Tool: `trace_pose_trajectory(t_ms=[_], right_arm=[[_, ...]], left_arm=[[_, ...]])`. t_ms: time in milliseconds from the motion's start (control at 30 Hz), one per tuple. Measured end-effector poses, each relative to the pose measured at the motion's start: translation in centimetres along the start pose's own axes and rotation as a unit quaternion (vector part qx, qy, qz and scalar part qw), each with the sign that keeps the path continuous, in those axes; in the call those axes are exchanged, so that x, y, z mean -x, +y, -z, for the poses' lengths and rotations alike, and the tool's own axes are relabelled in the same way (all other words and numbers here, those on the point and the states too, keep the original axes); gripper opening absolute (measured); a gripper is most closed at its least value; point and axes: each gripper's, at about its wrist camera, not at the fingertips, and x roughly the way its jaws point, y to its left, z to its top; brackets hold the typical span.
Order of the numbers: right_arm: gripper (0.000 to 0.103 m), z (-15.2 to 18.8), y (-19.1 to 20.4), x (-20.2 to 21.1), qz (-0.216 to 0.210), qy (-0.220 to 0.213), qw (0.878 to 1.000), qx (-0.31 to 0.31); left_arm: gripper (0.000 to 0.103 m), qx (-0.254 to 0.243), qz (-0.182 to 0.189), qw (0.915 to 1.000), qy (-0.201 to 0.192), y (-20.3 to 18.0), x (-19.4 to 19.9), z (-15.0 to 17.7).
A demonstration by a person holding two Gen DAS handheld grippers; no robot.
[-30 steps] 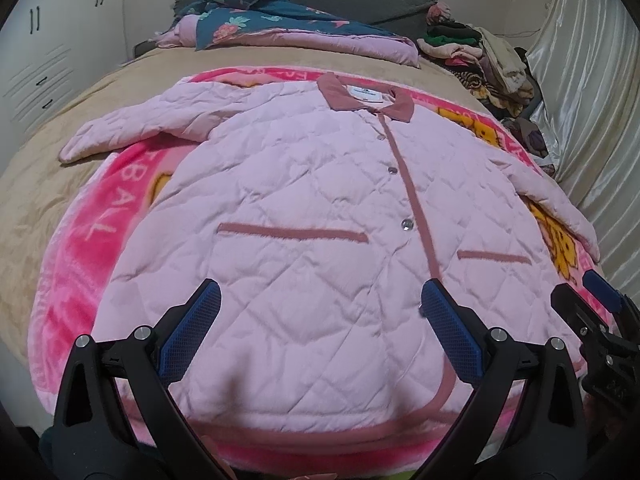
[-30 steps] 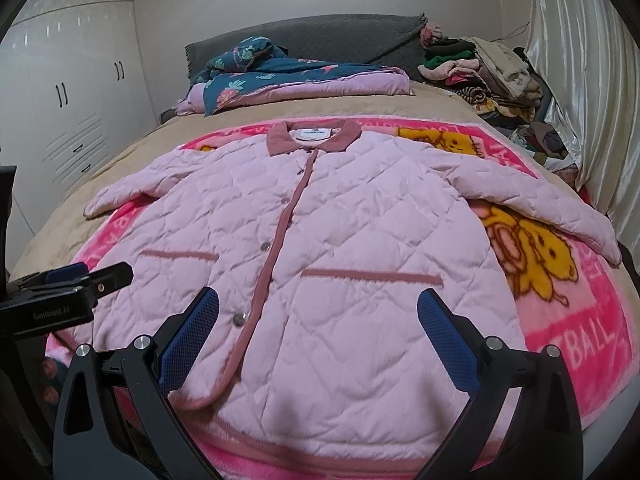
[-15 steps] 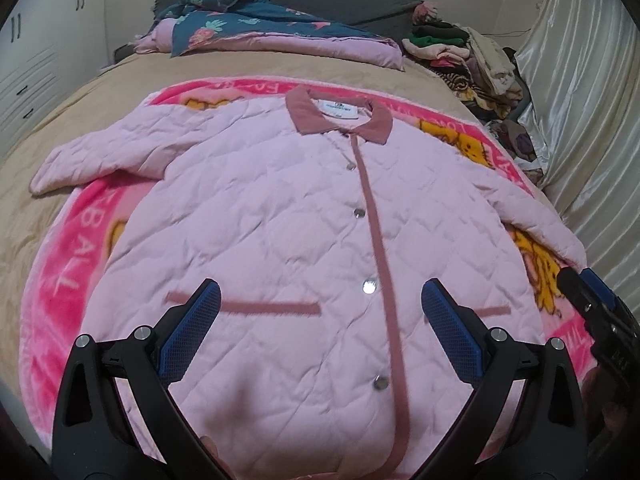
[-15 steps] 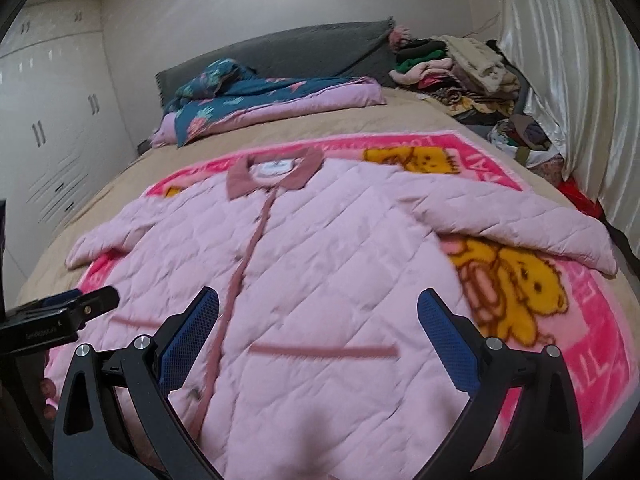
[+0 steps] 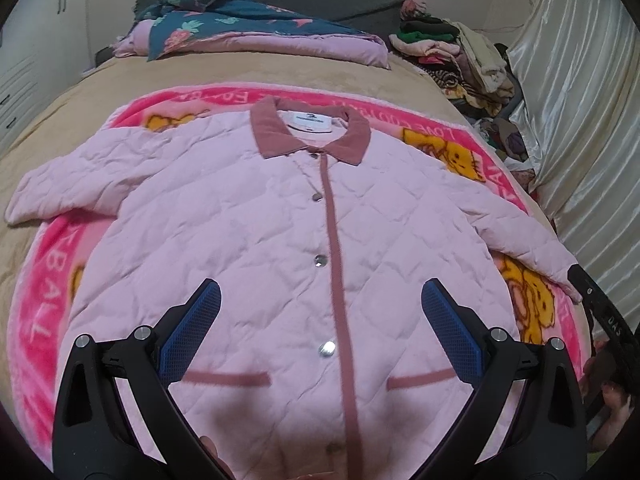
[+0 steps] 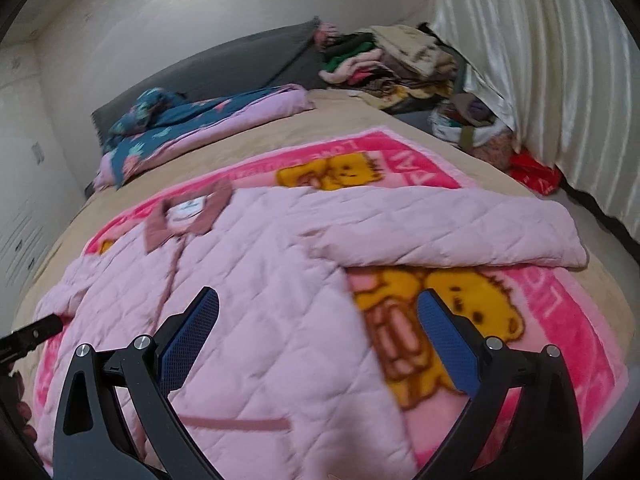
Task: Fold large clothes
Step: 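Move the right tool to the jacket sleeve cuff and grasp it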
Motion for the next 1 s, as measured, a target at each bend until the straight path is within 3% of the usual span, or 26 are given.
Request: trace_pose_trajectory(t_ms=[67, 400, 600, 900, 1000], right_arm=[[0.099, -0.5, -1.9, -0.8, 0.001, 0.004, 1.0, -0.028], [0.099, -1.4, -11.2, -6.4, 0.084, 0.032, 0.986, -0.14], [0.099, -1.5, -15.1, -8.5, 0.096, 0.043, 0.975, -0.198], [0.099, -1.1, -21.9, -11.9, 0.124, 0.046, 0.942, -0.308], [0.092, -1.0, -23.5, -12.8, 0.119, 0.043, 0.932, -0.339]], left_arm=[[0.094, -0.006, 0.005, 1.0, 0.004, -0.6, -0.9, -0.6], [0.094, -0.015, -0.009, 0.9999, 0.001, -1.2, -4.0, -3.1], [0.094, -0.013, -0.018, 0.9997, 0.01, -0.8, -6.4, -4.4], [0.094, 0.001, -0.034, 0.9991, 0.025, 0.7, -9.6, -5.0], [0.094, 0.011, -0.028, 0.9988, 0.038, 1.7, -10.7, -4.8]])
